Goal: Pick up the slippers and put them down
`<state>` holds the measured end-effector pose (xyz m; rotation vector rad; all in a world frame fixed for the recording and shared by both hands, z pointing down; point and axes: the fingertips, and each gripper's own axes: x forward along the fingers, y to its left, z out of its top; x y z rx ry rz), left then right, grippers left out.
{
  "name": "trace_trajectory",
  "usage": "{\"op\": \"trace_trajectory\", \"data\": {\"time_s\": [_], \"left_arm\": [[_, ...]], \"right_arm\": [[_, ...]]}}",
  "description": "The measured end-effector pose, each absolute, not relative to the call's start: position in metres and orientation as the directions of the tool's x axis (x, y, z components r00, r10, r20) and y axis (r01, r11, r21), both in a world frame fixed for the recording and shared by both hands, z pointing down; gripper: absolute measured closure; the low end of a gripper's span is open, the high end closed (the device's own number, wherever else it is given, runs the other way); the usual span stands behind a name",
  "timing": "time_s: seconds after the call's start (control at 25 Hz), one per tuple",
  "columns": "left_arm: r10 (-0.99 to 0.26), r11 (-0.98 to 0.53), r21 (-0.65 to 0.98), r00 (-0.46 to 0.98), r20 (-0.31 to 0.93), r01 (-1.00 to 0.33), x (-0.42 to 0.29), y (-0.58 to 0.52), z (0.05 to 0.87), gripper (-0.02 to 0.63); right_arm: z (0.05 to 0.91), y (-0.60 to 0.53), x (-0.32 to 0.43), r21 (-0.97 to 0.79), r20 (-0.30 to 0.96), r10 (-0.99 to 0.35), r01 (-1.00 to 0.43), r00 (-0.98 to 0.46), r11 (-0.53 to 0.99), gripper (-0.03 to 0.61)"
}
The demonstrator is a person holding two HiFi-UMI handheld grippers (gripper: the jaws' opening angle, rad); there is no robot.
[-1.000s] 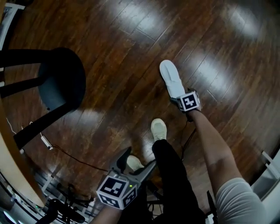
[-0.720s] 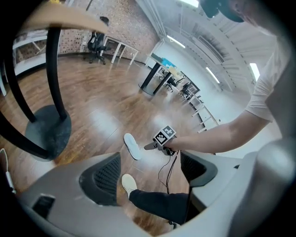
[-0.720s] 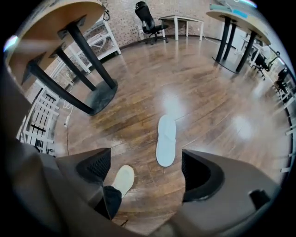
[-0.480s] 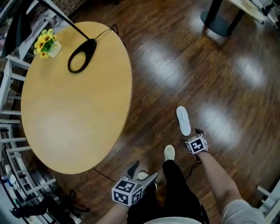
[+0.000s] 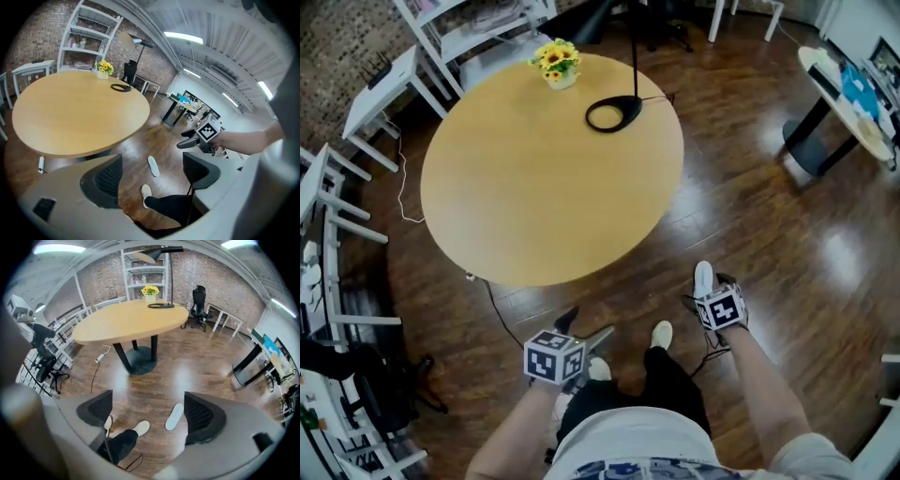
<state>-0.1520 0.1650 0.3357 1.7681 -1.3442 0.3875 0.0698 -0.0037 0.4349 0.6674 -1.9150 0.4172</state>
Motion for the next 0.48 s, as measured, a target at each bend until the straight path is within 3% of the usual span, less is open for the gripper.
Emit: {"op": "trace_trajectory", "data": {"time_s": [0.48], "left_arm": [[-0.744, 0.159, 0.384, 0.145, 0.653, -0.910, -0.308, 0.288, 0.257, 0.207]], "right_arm": [[0.297, 0.107, -0.061, -0.084, 0.832, -0.245, -0.550, -0.498, 0.831, 0.090]]}}
